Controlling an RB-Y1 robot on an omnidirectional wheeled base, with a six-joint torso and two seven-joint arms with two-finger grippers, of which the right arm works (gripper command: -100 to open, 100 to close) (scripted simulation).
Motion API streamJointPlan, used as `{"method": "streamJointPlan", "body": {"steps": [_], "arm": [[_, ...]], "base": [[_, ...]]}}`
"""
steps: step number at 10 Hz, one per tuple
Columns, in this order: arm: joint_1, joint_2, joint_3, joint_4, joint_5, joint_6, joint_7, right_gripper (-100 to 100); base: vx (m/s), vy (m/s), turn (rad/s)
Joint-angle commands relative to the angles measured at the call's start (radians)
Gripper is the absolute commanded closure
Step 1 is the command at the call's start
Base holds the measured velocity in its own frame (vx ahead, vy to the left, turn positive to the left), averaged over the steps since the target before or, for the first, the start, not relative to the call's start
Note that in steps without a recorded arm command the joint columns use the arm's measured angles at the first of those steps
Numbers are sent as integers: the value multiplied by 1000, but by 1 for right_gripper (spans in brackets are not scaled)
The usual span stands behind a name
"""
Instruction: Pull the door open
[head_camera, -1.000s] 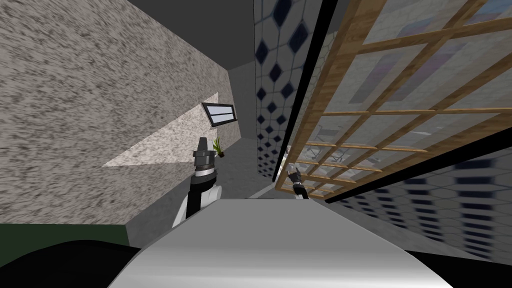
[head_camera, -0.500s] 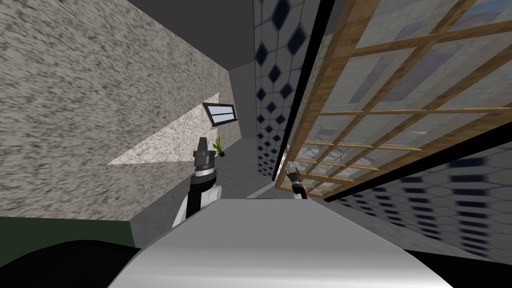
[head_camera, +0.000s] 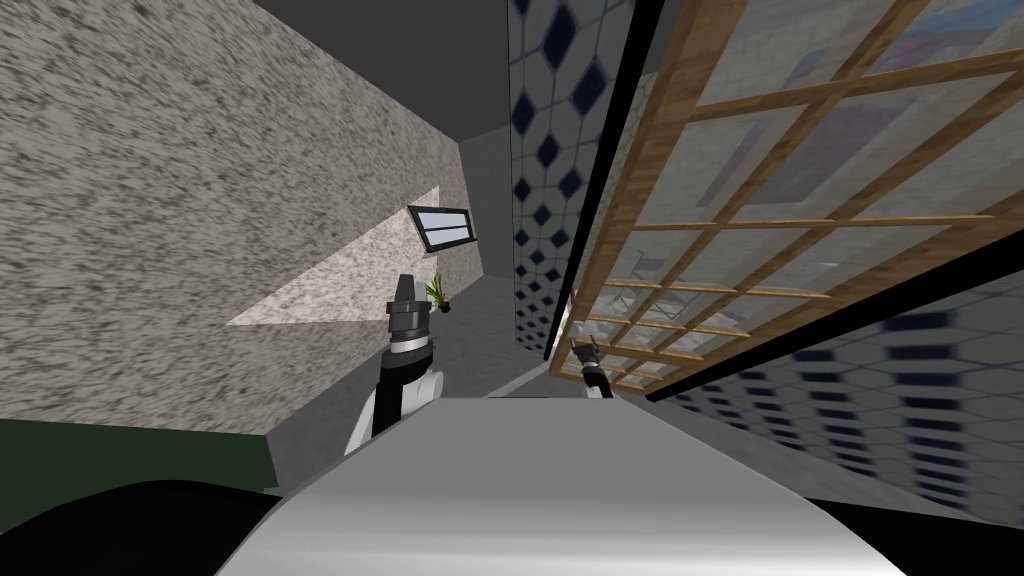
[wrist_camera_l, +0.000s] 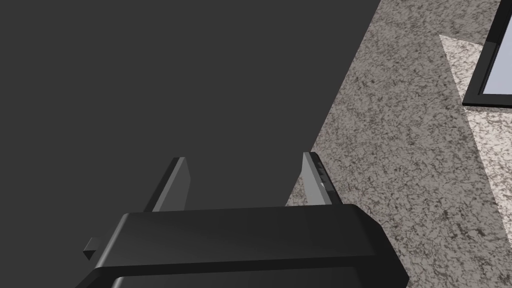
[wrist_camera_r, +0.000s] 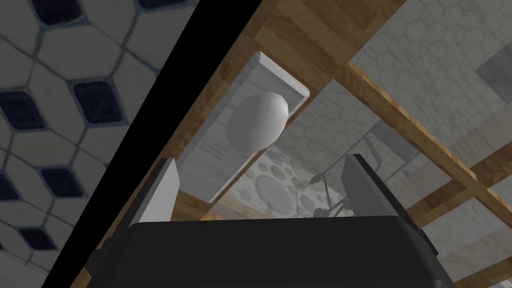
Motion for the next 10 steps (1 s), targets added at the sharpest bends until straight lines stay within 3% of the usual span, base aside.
{"method": "streamJointPlan", "body": {"steps": [1, 10], "arm": [[-3, 9, -5, -2, 1, 3, -50, -100], [-16, 36, -19, -5, 3, 11, -272, -100]], "base": [[-70, -17, 18], [-43, -9, 8]]}}
